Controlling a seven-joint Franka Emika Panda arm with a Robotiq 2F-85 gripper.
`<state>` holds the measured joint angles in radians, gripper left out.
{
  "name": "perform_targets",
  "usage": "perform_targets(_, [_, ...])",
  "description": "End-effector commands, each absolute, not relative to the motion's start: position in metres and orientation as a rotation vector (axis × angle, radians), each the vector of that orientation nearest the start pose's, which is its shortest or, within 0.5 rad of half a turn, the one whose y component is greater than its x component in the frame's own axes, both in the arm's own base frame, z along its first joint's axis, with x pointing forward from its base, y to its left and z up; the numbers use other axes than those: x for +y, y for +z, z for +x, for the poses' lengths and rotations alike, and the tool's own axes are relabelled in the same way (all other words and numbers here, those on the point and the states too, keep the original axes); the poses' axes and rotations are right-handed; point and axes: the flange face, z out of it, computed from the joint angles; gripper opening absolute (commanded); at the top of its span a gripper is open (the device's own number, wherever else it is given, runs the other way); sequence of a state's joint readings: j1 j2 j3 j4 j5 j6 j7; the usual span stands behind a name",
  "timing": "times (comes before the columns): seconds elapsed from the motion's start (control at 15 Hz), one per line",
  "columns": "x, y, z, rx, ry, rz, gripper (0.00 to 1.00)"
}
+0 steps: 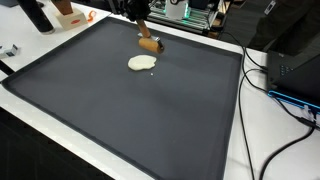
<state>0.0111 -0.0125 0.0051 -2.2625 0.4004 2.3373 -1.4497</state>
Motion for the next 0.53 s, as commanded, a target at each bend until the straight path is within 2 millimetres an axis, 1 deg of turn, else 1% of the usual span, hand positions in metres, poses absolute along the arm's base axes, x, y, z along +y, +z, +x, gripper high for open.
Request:
perform_targets(0.0, [0.006, 0.367, 0.534, -1.401, -0.441, -2.455, 0.23])
perform_targets(0.27, [-0.001, 0.351, 0.538, -1.139, -0.503, -2.432, 0.23])
perform_targets(0.47, [-0.007, 0.337, 0.54, -0.941, -0.509, -2.425, 0.23])
